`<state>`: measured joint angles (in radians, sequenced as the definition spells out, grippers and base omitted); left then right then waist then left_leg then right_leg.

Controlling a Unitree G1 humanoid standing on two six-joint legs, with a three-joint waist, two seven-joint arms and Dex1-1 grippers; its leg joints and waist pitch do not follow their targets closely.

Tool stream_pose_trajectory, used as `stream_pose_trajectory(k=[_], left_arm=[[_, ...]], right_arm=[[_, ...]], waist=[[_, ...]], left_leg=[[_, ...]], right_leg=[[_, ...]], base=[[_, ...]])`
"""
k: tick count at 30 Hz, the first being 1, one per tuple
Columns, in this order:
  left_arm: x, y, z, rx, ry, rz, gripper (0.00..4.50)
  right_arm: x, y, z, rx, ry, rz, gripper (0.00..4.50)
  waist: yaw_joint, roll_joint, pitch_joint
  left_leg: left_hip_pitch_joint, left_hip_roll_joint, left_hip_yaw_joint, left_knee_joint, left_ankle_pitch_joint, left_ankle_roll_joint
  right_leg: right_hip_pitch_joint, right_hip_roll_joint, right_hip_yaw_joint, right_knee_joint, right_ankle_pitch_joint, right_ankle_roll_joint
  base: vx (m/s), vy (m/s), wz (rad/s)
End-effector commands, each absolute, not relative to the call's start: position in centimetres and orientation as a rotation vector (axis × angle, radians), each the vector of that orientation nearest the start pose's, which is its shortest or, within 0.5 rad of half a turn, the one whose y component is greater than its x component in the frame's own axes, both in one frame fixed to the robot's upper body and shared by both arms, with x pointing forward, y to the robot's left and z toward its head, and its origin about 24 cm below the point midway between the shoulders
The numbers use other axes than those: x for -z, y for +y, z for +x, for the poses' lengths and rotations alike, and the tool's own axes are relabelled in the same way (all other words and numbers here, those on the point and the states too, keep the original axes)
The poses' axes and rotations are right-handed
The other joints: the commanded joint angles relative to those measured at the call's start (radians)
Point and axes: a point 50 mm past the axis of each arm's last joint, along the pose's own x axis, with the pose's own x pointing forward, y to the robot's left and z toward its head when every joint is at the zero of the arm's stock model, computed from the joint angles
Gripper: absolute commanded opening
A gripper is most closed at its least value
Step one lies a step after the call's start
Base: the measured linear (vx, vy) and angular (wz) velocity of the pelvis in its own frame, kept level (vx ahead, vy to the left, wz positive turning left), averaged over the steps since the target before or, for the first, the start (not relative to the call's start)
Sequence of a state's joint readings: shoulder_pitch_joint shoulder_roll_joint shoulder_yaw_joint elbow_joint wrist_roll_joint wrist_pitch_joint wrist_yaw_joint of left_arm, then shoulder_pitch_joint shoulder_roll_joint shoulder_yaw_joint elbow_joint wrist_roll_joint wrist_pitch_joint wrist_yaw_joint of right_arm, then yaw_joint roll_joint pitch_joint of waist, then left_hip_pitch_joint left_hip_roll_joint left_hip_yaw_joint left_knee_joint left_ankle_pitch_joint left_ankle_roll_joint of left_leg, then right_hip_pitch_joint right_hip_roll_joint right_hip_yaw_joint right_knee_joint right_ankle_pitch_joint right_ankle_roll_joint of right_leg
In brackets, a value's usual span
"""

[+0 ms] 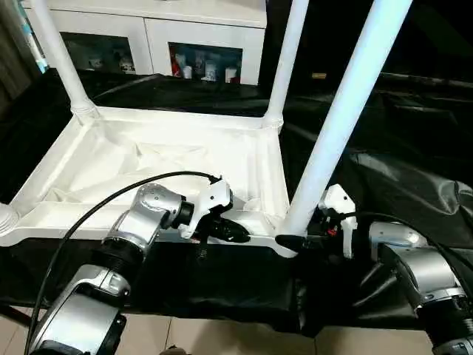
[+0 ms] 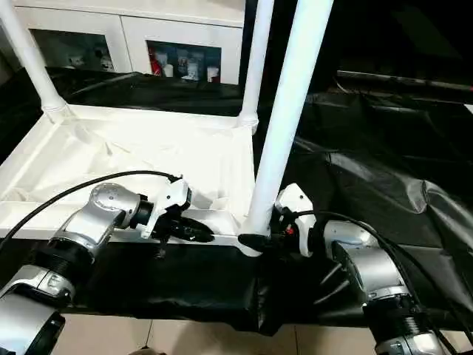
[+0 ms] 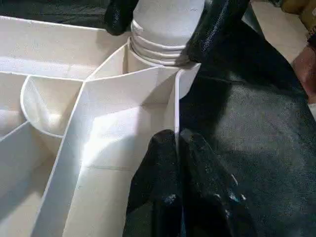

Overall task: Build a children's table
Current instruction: Rotate leg to tighten

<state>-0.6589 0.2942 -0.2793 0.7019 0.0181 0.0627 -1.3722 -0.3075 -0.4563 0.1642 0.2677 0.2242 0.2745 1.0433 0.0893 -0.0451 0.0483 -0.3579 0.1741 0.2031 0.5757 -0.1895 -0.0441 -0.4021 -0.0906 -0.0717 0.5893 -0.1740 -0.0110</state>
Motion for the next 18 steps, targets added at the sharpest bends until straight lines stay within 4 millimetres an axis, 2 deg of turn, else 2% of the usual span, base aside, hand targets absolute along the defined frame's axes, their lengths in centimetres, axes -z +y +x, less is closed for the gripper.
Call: stream_pose_trajectory(k=[1, 3, 5, 6, 8, 10, 13, 14, 16, 18], left_arm=[[-4.7, 10.7, 30.8, 1.593, 0.459, 0.277, 0.00], [-4.7, 10.7, 30.8, 1.592, 0.459, 0.277, 0.00], [-4.8, 10.7, 30.8, 1.591, 0.460, 0.277, 0.00], [-4.8, 10.7, 30.9, 1.586, 0.458, 0.279, 0.00], [-4.8, 10.6, 30.9, 1.583, 0.457, 0.280, 0.00], [-4.6, 10.3, 31.3, 1.523, 0.451, 0.293, 0.00], [-4.2, 9.9, 31.9, 1.433, 0.455, 0.300, 0.00], [-3.9, 8.9, 32.8, 1.315, 0.449, 0.299, 0.00], [-3.8, 8.2, 33.1, 1.269, 0.443, 0.298, 0.00], [-3.9, 7.5, 33.5, 1.223, 0.434, 0.289, 0.00]], right_arm=[[-4.3, -17.5, 28.0, -1.078, 0.421, -0.139, 3.19], [-4.2, -17.5, 28.0, -1.075, 0.421, -0.133, 2.98], [-4.1, -17.5, 28.0, -1.070, 0.421, -0.125, 2.81], [-4.0, -17.4, 27.9, -1.063, 0.420, -0.115, 2.76], [-4.0, -17.4, 27.9, -1.058, 0.420, -0.109, 2.72], [-3.6, -17.4, 28.1, -0.991, 0.416, -0.084, 2.70], [-3.0, -17.5, 28.5, -0.893, 0.423, -0.064, 2.69], [-1.8, -17.6, 29.2, -0.718, 0.451, -0.048, 2.69], [-1.3, -17.5, 29.4, -0.639, 0.466, -0.036, 2.69], [-0.9, -17.2, 29.6, -0.574, 0.476, -0.013, 2.68]], waist=[[0.001, -0.011, -0.057], [0.001, -0.014, -0.057], [0.000, -0.011, -0.057], [0.001, -0.007, -0.057], [0.000, -0.010, -0.058], [0.000, -0.008, -0.058], [-0.005, -0.011, -0.053], [-0.010, -0.008, -0.051], [-0.014, -0.010, -0.050], [-0.017, -0.011, -0.050]], left_leg=[[0.006, 0.063, -0.026, -0.061, -0.166, 0.066], [0.007, 0.063, -0.026, -0.061, -0.167, 0.064], [0.007, 0.064, -0.027, -0.061, -0.173, 0.059], [0.008, 0.064, -0.027, -0.061, -0.174, 0.058], [0.008, 0.063, -0.027, -0.060, -0.174, 0.058], [0.008, 0.063, -0.026, -0.060, -0.175, 0.057], [0.009, 0.061, -0.028, -0.062, -0.213, 0.041], [0.011, 0.060, -0.030, -0.063, -0.242, 0.024], [0.015, 0.058, -0.035, -0.066, -0.284, -0.004], [0.017, 0.060, -0.038, -0.068, -0.299, -0.006]], right_leg=[[0.047, -0.073, 0.050, -0.066, -0.255, -0.204], [0.047, -0.073, 0.050, -0.066, -0.256, -0.203], [0.048, -0.073, 0.050, -0.066, -0.257, -0.205], [0.047, -0.073, 0.051, -0.066, -0.254, -0.206], [0.047, -0.071, 0.050, -0.064, -0.245, -0.209], [0.047, -0.072, 0.051, -0.065, -0.243, -0.211], [0.043, -0.071, 0.050, -0.073, -0.314, -0.196], [0.036, -0.071, 0.051, -0.080, -0.374, -0.177], [0.034, -0.072, 0.047, -0.087, -0.440, -0.157], [0.035, -0.075, 0.047, -0.093, -0.473, -0.137]], base=[[0.000, 0.000, 0.00], [0.000, 0.000, 0.00], [0.000, 0.000, 0.00], [0.000, 0.000, 0.00], [0.000, 0.000, 0.00], [0.000, 0.000, 0.00], [0.000, 0.000, 0.00], [0.000, 0.000, 0.00], [0.000, 0.000, 0.00], [0.000, 0.000, 0.00]])
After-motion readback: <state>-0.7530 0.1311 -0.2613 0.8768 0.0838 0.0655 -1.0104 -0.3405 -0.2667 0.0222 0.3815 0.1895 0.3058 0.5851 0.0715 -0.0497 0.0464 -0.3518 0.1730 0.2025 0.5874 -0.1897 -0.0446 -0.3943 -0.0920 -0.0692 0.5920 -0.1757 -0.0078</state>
